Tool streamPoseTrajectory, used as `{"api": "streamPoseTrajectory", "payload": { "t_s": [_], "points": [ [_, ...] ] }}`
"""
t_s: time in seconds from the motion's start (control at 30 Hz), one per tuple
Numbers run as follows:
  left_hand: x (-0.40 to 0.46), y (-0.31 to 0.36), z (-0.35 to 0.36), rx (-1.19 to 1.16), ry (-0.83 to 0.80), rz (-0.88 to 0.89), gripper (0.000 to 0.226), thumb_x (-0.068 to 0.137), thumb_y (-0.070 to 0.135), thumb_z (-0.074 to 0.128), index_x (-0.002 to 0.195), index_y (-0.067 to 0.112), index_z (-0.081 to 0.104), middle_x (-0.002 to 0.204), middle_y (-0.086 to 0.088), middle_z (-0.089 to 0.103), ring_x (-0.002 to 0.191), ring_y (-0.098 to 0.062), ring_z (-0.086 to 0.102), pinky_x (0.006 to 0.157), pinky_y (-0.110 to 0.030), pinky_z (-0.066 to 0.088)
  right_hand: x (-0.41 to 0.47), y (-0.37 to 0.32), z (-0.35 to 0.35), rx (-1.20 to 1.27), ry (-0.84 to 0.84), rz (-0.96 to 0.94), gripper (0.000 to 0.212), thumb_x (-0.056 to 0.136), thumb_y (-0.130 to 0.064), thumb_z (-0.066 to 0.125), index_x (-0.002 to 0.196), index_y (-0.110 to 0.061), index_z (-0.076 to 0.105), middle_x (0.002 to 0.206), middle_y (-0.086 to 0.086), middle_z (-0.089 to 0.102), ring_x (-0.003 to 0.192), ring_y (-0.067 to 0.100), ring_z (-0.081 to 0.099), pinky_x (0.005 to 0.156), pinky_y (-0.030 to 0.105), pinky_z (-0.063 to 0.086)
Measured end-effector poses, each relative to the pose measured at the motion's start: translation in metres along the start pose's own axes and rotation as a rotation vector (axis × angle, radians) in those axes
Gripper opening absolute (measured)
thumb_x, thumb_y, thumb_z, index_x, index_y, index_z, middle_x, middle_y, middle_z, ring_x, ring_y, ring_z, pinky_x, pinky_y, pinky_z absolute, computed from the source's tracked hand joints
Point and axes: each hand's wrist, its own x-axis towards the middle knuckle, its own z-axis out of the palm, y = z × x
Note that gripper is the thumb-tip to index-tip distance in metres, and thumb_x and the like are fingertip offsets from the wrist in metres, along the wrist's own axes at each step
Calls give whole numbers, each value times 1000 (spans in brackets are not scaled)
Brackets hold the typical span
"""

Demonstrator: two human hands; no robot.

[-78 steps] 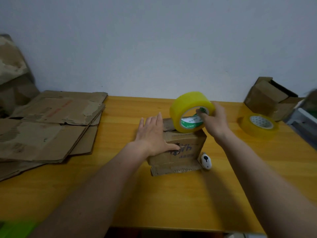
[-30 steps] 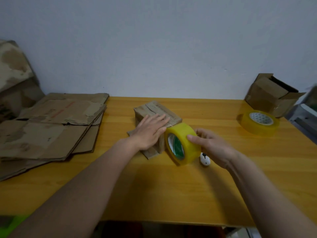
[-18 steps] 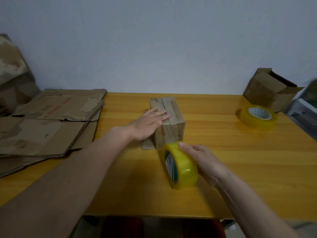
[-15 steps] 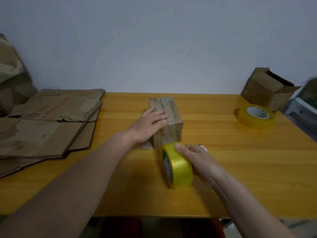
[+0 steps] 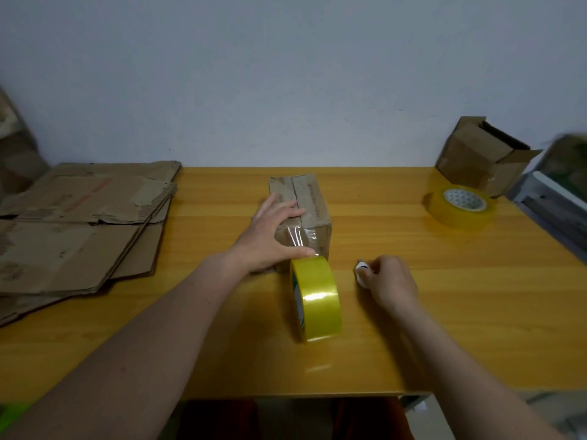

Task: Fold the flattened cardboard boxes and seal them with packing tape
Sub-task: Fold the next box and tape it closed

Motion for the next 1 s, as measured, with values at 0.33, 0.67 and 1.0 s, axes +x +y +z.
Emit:
{"api": "streamPoseTrajectory", "payload": {
  "t_s": [0.33, 0.67, 1.0],
  "points": [
    [2, 1, 10, -44, 92, -24, 87, 60, 52, 84, 137, 39, 46, 158, 6, 18, 147, -11, 4, 120, -46, 14, -30, -36, -30, 672, 111, -485, 22, 83, 0, 68, 92, -20, 68, 93, 1, 63, 86, 20, 62, 60, 28, 57],
    [-31, 16, 35, -874, 425, -777, 105, 44, 43, 91, 132, 4, 47, 128, -16, 58, 113, -30, 60, 99, -45, 49, -27, -71, -21, 314, 65, -717, 29, 88, -6, 63, 109, -25, 68, 106, -1, 65, 96, 10, 59, 85, 24, 49],
    [-30, 24, 46, -1017, 140, -780, 13, 78, 25, 73, 87, 15, 71, 101, -8, 72, 98, -25, 65, 96, -41, 46, -40, -72, -29, 201, 132, -825, 18, 82, 0, 68, 98, -10, 67, 98, 1, 61, 88, 16, 58, 78, 36, 51]
  ]
}}
